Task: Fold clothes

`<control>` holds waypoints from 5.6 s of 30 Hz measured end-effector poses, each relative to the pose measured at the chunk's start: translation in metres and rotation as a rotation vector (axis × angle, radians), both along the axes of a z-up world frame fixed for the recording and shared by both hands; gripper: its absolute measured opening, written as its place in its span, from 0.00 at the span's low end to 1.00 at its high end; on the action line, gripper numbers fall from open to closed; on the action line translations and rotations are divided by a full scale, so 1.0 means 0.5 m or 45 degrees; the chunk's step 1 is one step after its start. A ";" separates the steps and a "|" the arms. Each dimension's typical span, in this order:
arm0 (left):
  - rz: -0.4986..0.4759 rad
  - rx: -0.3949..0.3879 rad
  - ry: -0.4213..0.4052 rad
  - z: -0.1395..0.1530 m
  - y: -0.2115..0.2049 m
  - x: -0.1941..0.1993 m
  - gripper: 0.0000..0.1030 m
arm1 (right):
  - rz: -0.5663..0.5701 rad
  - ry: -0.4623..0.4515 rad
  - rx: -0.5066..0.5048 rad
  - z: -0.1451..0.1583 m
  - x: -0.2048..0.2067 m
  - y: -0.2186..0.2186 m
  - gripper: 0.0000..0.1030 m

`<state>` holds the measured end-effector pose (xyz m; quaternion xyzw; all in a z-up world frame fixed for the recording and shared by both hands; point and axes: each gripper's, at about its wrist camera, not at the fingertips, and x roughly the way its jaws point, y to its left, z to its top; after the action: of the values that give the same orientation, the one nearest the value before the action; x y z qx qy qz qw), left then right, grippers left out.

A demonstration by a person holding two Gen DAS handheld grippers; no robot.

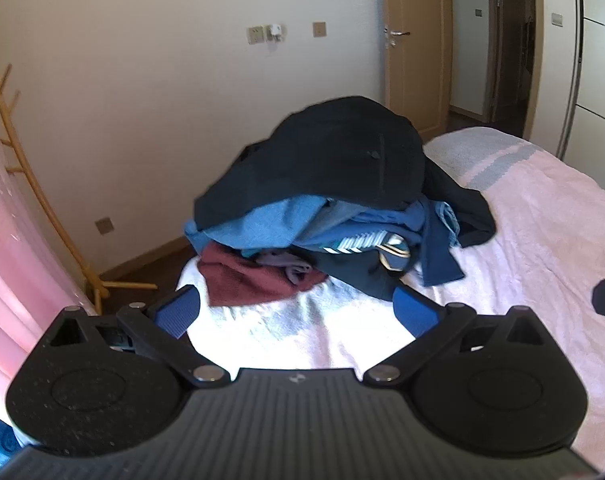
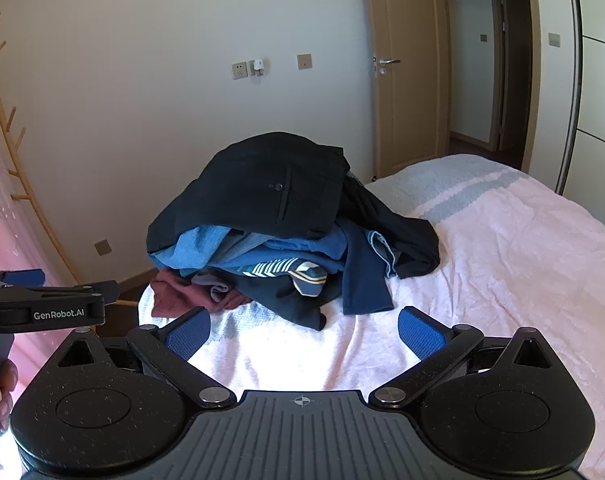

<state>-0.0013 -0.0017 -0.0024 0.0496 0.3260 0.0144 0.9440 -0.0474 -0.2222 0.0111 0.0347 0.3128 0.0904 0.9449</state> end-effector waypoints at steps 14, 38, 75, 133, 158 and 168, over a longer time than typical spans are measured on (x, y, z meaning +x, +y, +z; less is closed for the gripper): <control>-0.031 -0.064 0.036 -0.023 0.002 -0.002 0.99 | -0.004 0.002 0.006 -0.002 -0.005 0.003 0.99; -0.028 -0.101 0.036 -0.026 0.017 -0.011 0.99 | -0.003 0.052 0.004 -0.019 0.005 0.018 0.99; -0.382 0.136 -0.068 -0.042 0.100 0.185 0.98 | 0.005 -0.021 -0.022 -0.058 0.140 0.057 0.99; -1.217 0.327 -0.345 -0.174 0.105 0.731 0.08 | 0.409 -0.487 -0.636 -0.355 0.698 0.347 0.99; -1.228 0.347 -0.421 -0.185 0.156 0.678 0.13 | 0.306 -0.489 -0.925 -0.323 0.778 0.293 0.12; -1.309 0.450 -0.496 -0.277 0.103 0.591 0.82 | 0.209 -0.476 -0.902 -0.145 0.736 0.239 0.09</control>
<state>0.2941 0.0500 -0.1410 0.3550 0.0730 -0.3829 0.8497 0.3207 -0.1025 -0.0616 -0.3349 0.1493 0.0569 0.9286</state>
